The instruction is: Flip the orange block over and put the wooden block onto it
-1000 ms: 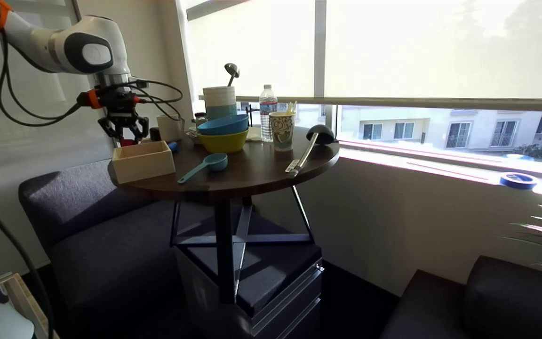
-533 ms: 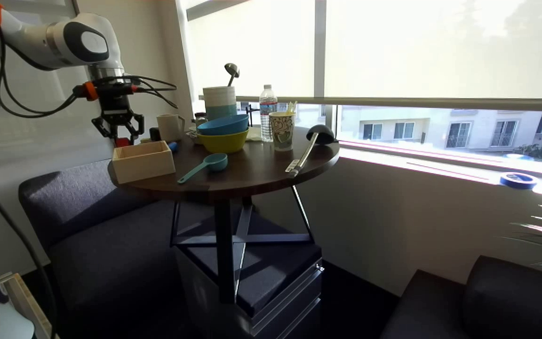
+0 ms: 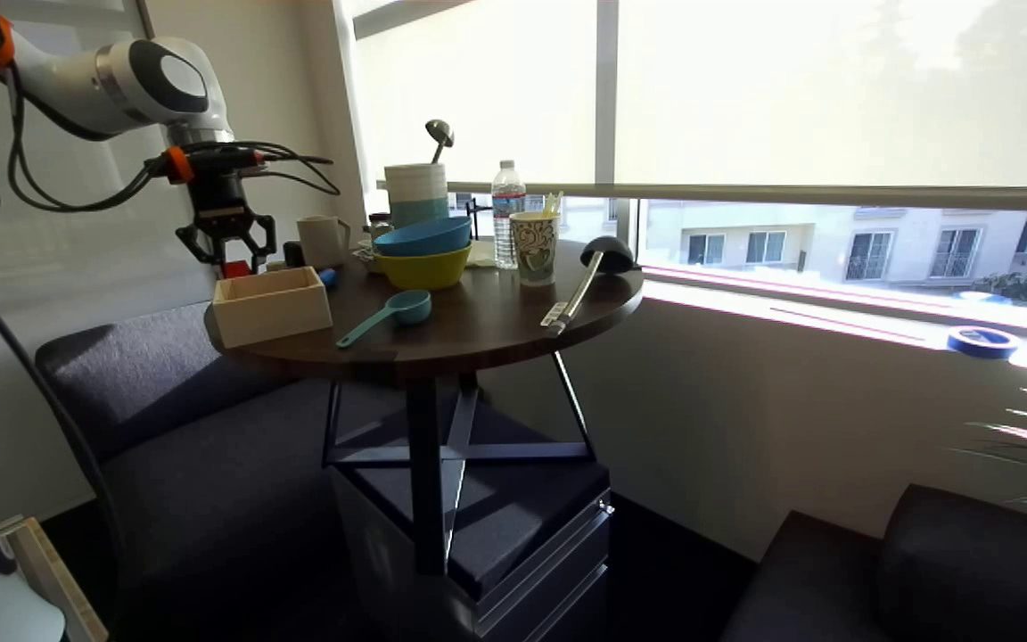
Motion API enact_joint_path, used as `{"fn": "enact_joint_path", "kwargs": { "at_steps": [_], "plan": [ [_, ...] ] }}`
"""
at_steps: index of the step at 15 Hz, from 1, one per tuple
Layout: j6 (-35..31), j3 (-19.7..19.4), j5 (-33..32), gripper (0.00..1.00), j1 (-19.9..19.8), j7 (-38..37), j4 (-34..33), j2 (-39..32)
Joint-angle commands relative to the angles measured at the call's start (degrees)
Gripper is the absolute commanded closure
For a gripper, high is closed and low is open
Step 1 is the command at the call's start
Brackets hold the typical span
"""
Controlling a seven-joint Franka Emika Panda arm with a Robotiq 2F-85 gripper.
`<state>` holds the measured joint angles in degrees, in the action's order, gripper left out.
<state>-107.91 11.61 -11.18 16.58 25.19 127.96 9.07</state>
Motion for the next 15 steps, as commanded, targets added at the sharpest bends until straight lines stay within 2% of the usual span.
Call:
{"fn": "enact_joint_path", "kwargs": {
  "at_steps": [1, 8, 15],
  "plan": [
    [5.43, 1.37, -4.16, 0.88, -0.43, 0.60, -3.97, -2.50],
    [14.01, 1.86, -5.30, 0.88, -0.37, 0.44, -7.91, -4.98],
    [18.43, 2.07, -5.50, 0.88, -0.33, 1.41, -10.94, -6.25]
  ]
}}
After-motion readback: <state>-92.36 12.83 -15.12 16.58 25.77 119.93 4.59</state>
